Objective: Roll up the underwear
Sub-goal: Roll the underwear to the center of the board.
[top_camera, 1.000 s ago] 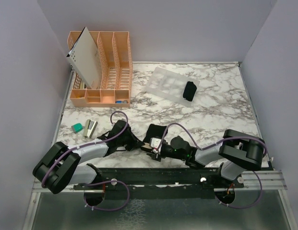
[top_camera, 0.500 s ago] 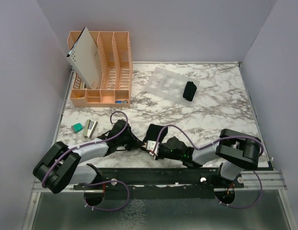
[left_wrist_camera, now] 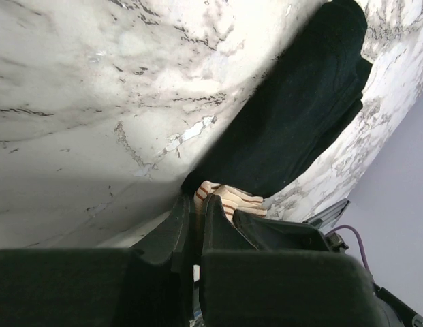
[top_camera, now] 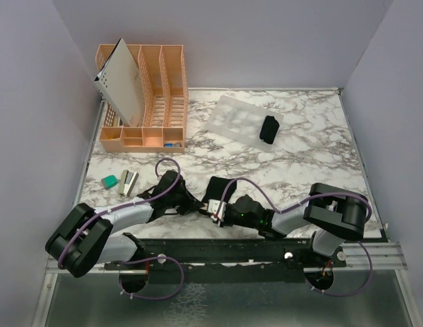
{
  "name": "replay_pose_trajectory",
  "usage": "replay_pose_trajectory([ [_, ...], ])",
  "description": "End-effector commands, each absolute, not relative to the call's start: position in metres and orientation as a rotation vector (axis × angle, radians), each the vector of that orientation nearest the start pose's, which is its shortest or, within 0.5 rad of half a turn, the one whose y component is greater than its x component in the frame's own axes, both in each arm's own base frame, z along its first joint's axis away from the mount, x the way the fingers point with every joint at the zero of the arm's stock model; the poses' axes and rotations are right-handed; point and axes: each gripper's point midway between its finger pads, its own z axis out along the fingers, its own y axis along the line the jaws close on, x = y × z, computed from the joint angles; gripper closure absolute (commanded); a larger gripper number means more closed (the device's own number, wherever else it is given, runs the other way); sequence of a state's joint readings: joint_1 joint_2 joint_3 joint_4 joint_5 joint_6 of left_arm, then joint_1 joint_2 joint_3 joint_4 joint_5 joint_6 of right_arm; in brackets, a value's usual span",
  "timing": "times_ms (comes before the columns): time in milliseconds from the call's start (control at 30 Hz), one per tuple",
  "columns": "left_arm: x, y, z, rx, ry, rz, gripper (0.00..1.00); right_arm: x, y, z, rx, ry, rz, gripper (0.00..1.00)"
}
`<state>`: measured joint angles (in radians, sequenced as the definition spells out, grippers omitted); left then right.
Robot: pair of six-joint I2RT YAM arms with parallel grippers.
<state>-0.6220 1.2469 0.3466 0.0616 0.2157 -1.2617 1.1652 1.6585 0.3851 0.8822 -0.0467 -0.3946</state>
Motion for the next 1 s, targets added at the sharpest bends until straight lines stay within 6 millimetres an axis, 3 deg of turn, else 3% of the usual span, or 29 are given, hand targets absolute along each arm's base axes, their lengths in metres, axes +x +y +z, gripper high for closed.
replay_pose_trajectory([
  [0, 0.176, -0.210, 0.006, -0.797, 2.654, -0.878, 1.00, 0.164, 0.351, 0.018, -1.463, 1.430, 0.492, 0.84],
  [100, 0.175, -0.209, 0.008, -0.801, 2.647, -0.879, 1.00, 0.164, 0.350, 0.019, -1.431, 1.458, 0.507, 0.99],
  [167, 0.176, -0.208, 0.012, -0.799, 2.628, -0.882, 0.99, 0.161, 0.350, 0.018, -1.405, 1.485, 0.549, 1.00],
  [300, 0.178, -0.198, 0.022, -0.807, 2.571, -0.859, 0.74, 0.143, 0.350, 0.019, -1.329, 1.549, 0.841, 1.00],
  [467, 0.181, -0.195, 0.036, -0.803, 2.484, -0.916, 0.51, 0.132, 0.350, 0.027, -1.147, 1.648, 1.188, 1.00],
  [700, 0.187, -0.200, 0.055, -0.718, 2.393, -1.002, 0.36, 0.127, 0.344, 0.028, -0.899, 1.765, 1.476, 0.99],
  [833, 0.190, -0.204, 0.063, -0.648, 2.361, -1.044, 0.32, 0.135, 0.332, 0.029, -0.710, 1.814, 1.516, 0.99],
  [967, 0.190, -0.212, 0.065, -0.560, 2.354, -1.089, 0.32, 0.142, 0.333, 0.015, -0.610, 1.943, 1.551, 0.97],
])
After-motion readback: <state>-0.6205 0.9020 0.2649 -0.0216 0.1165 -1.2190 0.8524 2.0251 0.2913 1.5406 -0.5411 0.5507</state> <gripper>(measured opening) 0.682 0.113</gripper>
